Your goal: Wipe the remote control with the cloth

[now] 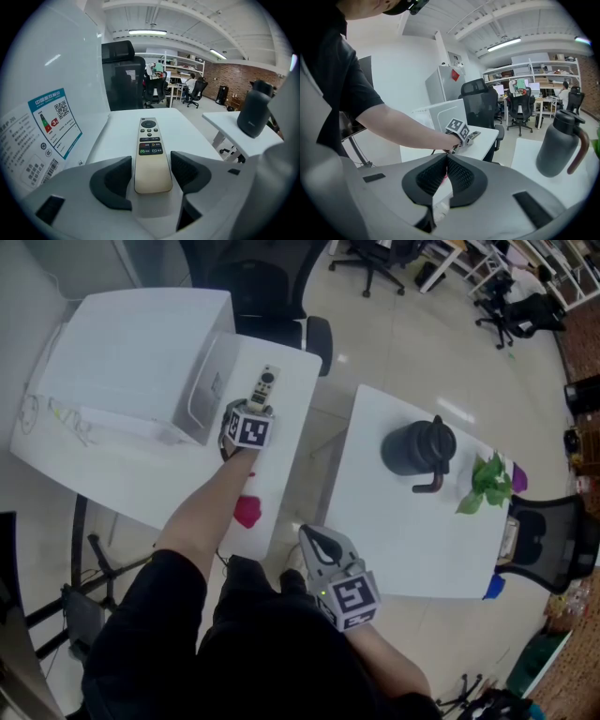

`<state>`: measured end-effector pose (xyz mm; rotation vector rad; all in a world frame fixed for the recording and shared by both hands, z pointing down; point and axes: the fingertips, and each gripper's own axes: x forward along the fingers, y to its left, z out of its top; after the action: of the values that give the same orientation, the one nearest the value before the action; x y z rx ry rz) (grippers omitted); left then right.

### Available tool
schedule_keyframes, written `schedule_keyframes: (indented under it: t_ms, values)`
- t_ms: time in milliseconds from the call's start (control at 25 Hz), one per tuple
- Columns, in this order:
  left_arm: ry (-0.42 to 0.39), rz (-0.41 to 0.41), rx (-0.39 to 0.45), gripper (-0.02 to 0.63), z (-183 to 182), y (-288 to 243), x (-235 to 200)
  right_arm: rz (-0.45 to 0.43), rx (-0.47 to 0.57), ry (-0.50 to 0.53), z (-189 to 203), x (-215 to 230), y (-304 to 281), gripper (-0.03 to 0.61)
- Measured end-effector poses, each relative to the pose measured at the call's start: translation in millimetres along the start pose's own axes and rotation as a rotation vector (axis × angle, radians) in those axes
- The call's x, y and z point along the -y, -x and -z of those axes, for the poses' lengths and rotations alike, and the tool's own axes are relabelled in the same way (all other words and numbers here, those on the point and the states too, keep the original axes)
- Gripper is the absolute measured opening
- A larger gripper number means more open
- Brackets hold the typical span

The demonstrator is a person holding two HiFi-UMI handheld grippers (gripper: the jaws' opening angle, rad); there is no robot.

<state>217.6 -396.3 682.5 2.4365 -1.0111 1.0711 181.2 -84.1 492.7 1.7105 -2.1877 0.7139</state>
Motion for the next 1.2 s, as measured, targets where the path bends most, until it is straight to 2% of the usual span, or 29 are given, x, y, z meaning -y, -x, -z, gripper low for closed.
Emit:
schedule_keyframes:
  t_ms: [40, 80, 120, 280, 560, 720, 880, 1080, 1200]
  values:
    - [0.001, -0.007, -0.001, 0.264, 0, 0, -1, -0.001, 0.001, -0.001, 0, 0, 1, 0.011]
    - [0.0, -0.016, -0.004, 0.22, 0, 0, -3, -0.002, 0.002, -0.001, 0, 1, 2, 0.011]
    - [-0.004, -0.021, -0.01, 0.209, 0, -1, -5, -0.003, 0.002, 0.0, 0, 1, 3, 0.011]
    - [-0.041, -0.009, -0.019, 0.207, -1, 4, -4, -0.004, 0.003, 0.005, 1, 4, 9, 0.011]
    - [-0.054, -0.008, 0.073, 0.207, -8, 61, 7, -0.028, 0.053, 0.047, -13, 7, 27, 0.011]
    - [-0.042, -0.007, 0.162, 0.207, 2, 112, 21, -0.059, 0.07, 0.075, -18, 5, 38, 0.011]
    - [-0.056, -0.005, 0.244, 0.206, 18, 187, 35, -0.111, 0.07, 0.105, -13, 3, 41, 0.011]
    - [-0.055, -0.037, 0.293, 0.206, 57, 281, 26, -0.184, 0.026, 0.162, -1, -14, 23, 0.011]
    - [-0.058, -0.047, 0.317, 0.207, 79, 330, 14, -0.208, 0.002, 0.198, 0, -33, 2, 0.039]
